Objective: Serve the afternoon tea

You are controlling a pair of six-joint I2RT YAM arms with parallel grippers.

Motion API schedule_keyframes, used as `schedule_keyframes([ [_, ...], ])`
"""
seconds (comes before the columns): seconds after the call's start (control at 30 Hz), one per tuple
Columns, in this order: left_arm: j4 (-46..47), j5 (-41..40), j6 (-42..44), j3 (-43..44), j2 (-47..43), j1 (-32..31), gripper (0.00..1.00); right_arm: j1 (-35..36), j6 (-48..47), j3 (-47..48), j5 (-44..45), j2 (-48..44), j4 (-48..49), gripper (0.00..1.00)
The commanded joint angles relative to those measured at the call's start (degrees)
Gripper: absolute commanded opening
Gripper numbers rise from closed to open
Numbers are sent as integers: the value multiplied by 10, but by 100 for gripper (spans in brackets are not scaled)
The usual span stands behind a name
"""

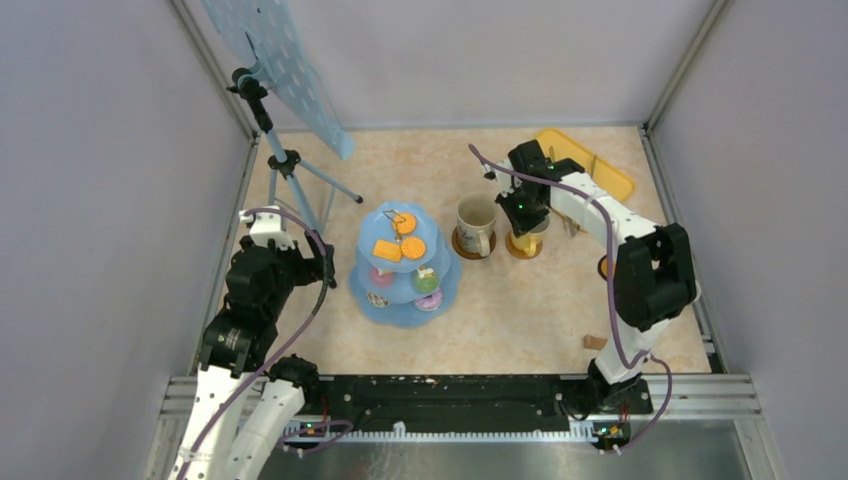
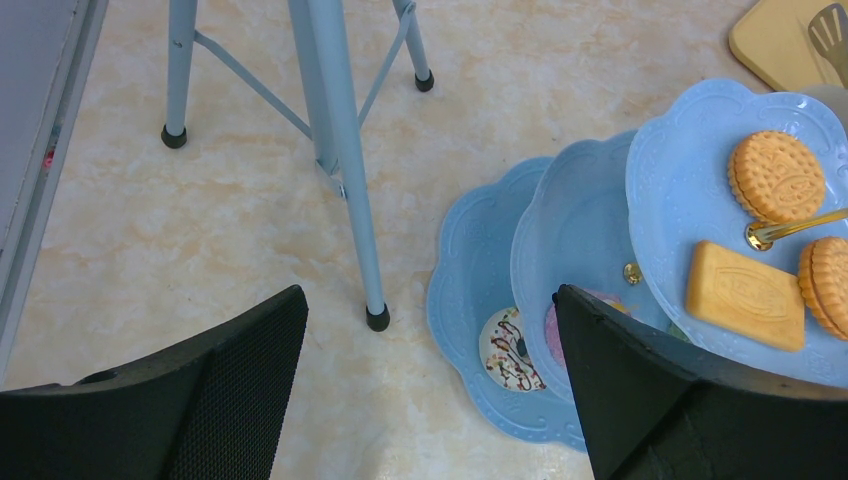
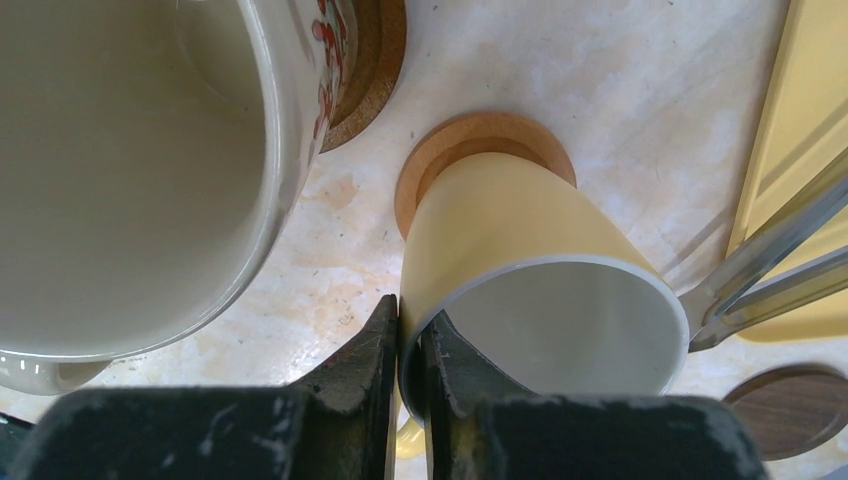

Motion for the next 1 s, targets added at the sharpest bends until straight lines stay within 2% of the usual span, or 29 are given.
schedule_keyframes([
  [0.0, 22, 3, 1, 4, -2, 3, 99, 8, 1, 6, -3, -2, 32, 10],
  [0.17, 22, 5, 1, 5, -2, 3, 99, 9, 6, 13, -10, -6, 34, 14],
  [0.4, 22, 5, 1, 4, -4, 3, 99, 9, 4, 14, -2, -8, 23, 28],
  [0.7, 22, 7, 1, 5, -6, 3, 99, 9, 8, 37, -1, -48, 3, 37],
  [0.8, 22, 7, 2, 5, -7, 3, 99, 9, 9, 50, -8, -66, -16, 49],
  [0.83, 22, 7, 1, 5, -7, 3, 99, 9, 11, 52, -11, -75, -18, 55],
  [0.87, 22, 7, 1, 5, -7, 3, 99, 10, 13, 51, -14, -86, -18, 70],
  [0.9, 22, 7, 1, 5, -7, 3, 99, 10, 16, 51, -15, -97, -18, 75],
  [0.97, 21, 7, 1, 5, -7, 3, 99, 10, 21, 53, -17, -123, -19, 76],
])
